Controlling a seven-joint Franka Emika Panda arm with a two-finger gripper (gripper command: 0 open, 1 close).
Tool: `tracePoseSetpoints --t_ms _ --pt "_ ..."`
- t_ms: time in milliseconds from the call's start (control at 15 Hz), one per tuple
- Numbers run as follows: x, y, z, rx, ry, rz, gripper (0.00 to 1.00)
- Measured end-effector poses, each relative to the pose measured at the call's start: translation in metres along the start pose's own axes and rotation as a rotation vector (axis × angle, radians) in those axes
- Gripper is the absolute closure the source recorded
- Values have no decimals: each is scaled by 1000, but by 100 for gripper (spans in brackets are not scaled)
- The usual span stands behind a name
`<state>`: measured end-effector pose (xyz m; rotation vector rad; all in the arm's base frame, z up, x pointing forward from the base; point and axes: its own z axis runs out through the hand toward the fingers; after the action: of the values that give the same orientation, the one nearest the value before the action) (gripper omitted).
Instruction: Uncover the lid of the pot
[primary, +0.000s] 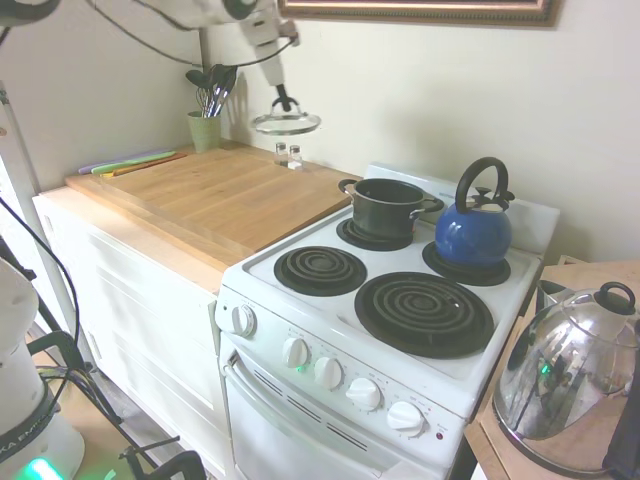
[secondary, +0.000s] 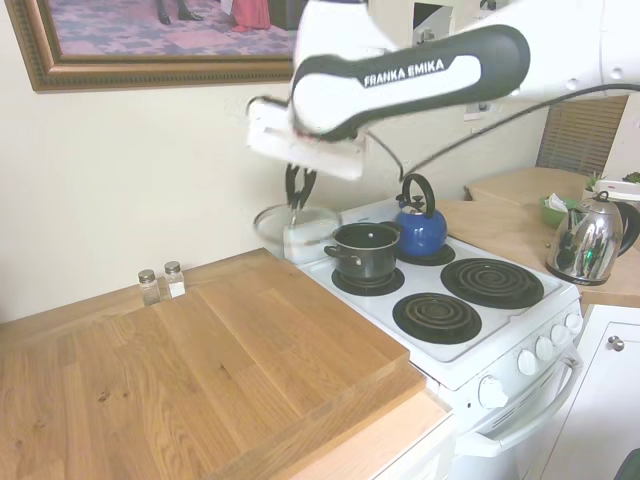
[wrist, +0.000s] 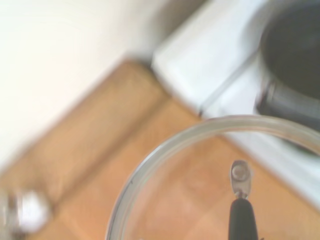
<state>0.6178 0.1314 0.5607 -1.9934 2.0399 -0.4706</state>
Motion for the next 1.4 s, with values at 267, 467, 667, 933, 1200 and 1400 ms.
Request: tracePoseSetpoints --t_ms 267,467,667,933,1200,1400 --pt "-47 77 63 -55 32 -49 100" --pt "-64 132 107 -92 49 -75 100" --pt "-76 143 112 -97 54 -84 100" --pt "-91 152 125 -110 66 -101 100" --pt "-102 150 134 -118 67 -109 0" --pt "-105 149 136 -132 77 -113 0"
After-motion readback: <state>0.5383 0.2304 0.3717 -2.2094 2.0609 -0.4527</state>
